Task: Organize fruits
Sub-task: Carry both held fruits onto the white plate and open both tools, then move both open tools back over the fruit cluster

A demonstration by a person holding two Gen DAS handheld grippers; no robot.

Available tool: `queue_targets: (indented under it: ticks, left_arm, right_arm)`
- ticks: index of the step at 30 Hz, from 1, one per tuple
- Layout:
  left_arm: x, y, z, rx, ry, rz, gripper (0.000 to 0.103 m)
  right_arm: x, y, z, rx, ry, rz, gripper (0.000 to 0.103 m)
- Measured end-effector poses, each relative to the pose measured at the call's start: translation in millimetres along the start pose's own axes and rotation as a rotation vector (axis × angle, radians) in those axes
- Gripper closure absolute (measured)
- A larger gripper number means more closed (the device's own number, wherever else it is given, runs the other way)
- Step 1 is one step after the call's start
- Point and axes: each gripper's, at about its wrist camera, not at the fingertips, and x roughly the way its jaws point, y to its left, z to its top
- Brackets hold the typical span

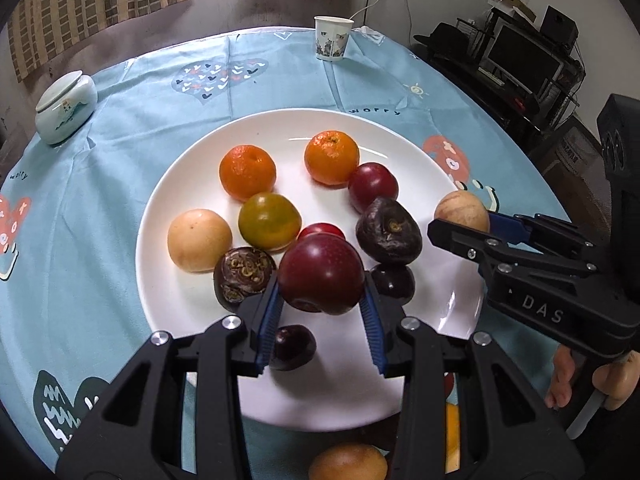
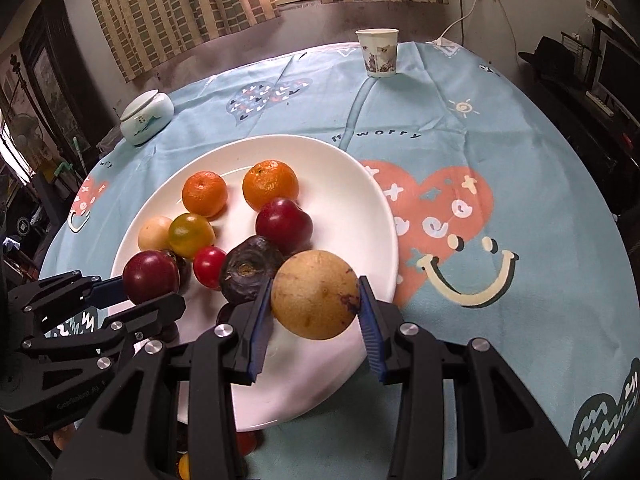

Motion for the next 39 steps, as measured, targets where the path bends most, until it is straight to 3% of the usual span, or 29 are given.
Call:
queue_targets:
  ticks: [9, 10, 11, 12, 13, 14, 15, 21, 25, 29, 39]
  left_arm:
    - [5.2, -0.6, -1.1, 0.004, 0.004, -0.022, 0.063]
    - [6.0, -0.6, -1.0, 0.002, 0.009, -0.028, 0.063]
    - [6.0, -0.1, -0.9, -0.004, 0.012, -0.032, 0.062]
    - [4.7, 0.6, -1.0, -0.009, 0.008, -0.037, 0.052]
    - [0.7, 1.8, -0.8, -0.017, -0.007, -0.035, 0.044]
    - [-3.6, 2.8, -1.1, -0.023, -0.027, -0.033, 0.031]
    - [-9.0, 3.8, -1.2, -0.029, -0.051, -0.03, 0.027]
    - [-25.3, 6.3, -4.1, -0.044, -0.092, -0.056, 0.023]
    - [-33.1, 5.2, -8.1, -0.055, -0.109, -0.051, 0.021]
    - [-51.5, 4.5, -19.6, -0.08, -0.124, -0.044, 0.016]
    - [-105.7, 11.0, -91.1, -0.146, -0.143, -0.003, 0.015]
  right_arm:
    - [2.9, 2.9, -0.2, -0.033, -0.026, -0.017, 0.06]
    - [1.3, 2.8, 0.8, -0.033, -0.039, -0.021, 0.057]
    - [-0.7, 2.8, 1.4, -0.032, -0.05, -0.029, 0.044]
    - [-3.6, 2.6, 2.1, -0.03, -0.066, -0.042, 0.029]
    - [-6.9, 2.0, 2.1, -0.028, -0.089, -0.053, 0.026]
    - [-10.8, 2.4, 1.8, -0.031, -0.111, -0.06, 0.026]
    - [-12.1, 3.0, 2.2, -0.037, -0.119, -0.063, 0.026]
    - [-9.4, 6.2, 0.1, -0.051, -0.107, -0.064, 0.026]
    - [-11.7, 8.7, -1.9, -0.078, -0.155, -0.106, 0.026]
    - [-17.3, 7.2, -4.1, -0.07, -0.186, -0.088, 0.026]
    - [-25.5, 11.2, -14.5, -0.062, -0.22, -0.016, 0.026]
